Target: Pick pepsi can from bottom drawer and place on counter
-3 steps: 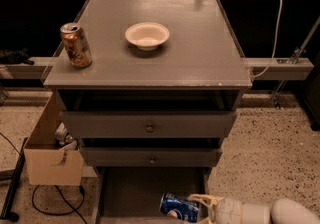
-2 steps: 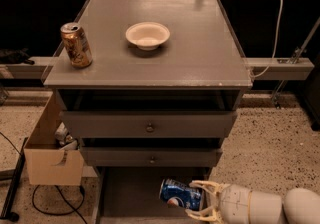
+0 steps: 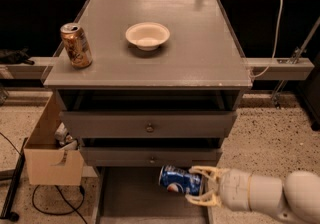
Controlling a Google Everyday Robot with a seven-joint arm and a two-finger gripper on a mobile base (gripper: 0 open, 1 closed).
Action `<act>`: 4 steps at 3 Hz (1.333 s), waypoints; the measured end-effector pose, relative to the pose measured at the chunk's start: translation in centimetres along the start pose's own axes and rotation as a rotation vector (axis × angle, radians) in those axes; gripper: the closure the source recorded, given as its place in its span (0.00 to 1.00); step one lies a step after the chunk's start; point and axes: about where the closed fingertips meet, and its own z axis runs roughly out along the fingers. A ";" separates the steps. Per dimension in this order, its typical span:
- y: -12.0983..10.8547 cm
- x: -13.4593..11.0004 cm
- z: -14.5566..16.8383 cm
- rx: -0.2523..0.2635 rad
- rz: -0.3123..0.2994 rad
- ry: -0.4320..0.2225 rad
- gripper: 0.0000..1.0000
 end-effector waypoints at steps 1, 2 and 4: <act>-4.5 -2.4 -0.9 0.013 -0.059 0.055 1.00; -9.2 -4.4 -2.7 0.027 -0.077 0.097 1.00; -15.0 -6.3 -7.5 0.090 -0.082 0.153 1.00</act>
Offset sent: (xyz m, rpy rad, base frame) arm 0.1229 -0.0487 0.1445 -0.1617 -0.0772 -0.0657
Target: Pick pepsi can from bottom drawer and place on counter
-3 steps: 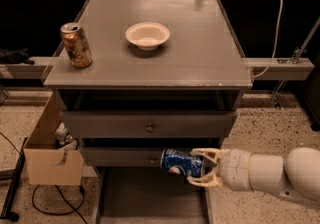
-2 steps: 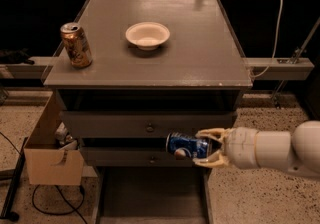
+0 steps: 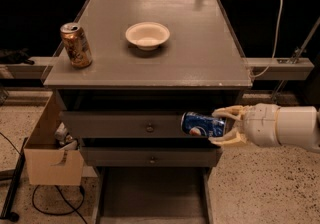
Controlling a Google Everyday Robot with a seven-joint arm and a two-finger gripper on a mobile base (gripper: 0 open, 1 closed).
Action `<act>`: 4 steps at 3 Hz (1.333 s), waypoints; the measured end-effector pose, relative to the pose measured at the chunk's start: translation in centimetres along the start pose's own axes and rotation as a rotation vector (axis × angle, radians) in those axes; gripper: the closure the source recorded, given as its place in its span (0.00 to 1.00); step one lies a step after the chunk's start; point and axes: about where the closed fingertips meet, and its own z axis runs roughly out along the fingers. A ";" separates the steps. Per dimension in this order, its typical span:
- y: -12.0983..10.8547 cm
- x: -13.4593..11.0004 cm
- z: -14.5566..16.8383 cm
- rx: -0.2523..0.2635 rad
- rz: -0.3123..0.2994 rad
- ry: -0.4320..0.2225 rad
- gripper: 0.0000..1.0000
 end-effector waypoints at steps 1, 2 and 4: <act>-0.1 -1.9 -0.6 0.001 -0.058 0.004 1.00; -1.7 -4.8 -2.4 0.014 -0.141 0.011 1.00; -5.5 -8.5 -6.3 0.051 -0.226 0.016 1.00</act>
Offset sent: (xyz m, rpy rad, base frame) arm -0.0059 0.0137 0.1004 -0.1237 -0.1797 0.0962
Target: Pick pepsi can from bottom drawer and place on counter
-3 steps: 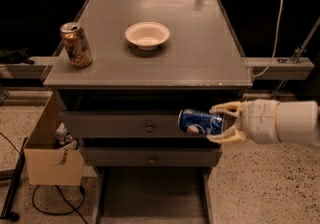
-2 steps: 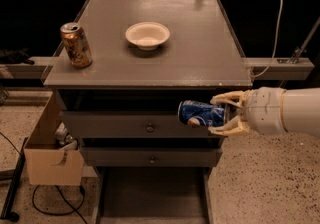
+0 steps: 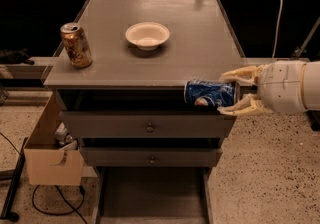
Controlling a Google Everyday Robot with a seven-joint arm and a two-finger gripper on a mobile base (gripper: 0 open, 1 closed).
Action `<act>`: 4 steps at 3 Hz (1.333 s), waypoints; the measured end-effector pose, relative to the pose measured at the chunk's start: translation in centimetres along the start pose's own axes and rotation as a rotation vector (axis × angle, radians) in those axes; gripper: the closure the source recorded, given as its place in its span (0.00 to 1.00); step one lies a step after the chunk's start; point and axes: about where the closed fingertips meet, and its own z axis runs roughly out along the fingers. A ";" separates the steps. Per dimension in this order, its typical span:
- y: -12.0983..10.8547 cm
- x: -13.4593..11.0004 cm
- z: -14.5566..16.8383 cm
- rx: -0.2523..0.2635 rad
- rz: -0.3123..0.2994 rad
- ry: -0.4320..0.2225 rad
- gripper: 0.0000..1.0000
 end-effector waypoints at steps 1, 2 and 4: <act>-1.5 -0.3 0.3 0.001 -0.012 -0.006 1.00; -4.4 -1.0 0.8 0.007 -0.051 -0.019 1.00; -9.4 -1.1 4.4 -0.015 -0.024 -0.122 1.00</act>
Offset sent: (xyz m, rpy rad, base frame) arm 0.0638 0.0121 0.0540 -0.0162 -0.0847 0.0603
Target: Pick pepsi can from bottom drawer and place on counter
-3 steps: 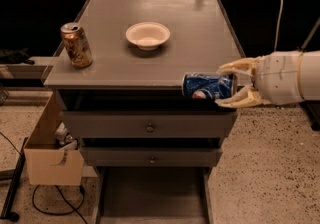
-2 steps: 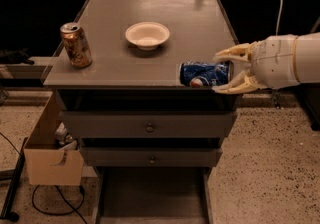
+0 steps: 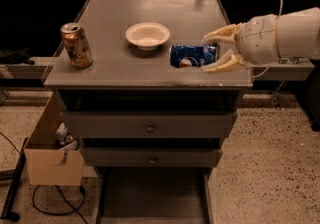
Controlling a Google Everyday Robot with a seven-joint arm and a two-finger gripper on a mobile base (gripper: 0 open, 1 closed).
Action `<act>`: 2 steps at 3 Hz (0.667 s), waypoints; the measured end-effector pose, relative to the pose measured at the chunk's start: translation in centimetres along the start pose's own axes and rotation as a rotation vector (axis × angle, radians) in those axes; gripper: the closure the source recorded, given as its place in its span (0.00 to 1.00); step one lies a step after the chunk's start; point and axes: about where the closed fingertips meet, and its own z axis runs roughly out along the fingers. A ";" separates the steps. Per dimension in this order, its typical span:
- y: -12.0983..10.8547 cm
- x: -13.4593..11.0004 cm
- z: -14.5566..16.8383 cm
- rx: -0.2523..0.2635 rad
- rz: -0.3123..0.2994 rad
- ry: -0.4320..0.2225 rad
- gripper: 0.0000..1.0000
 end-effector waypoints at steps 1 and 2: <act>-0.6 0.5 2.3 -0.025 0.044 -0.045 1.00; -1.2 1.2 3.8 -0.043 0.066 -0.057 1.00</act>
Offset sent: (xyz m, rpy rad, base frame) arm 0.0478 0.0212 -0.0254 0.0703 0.1035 0.0298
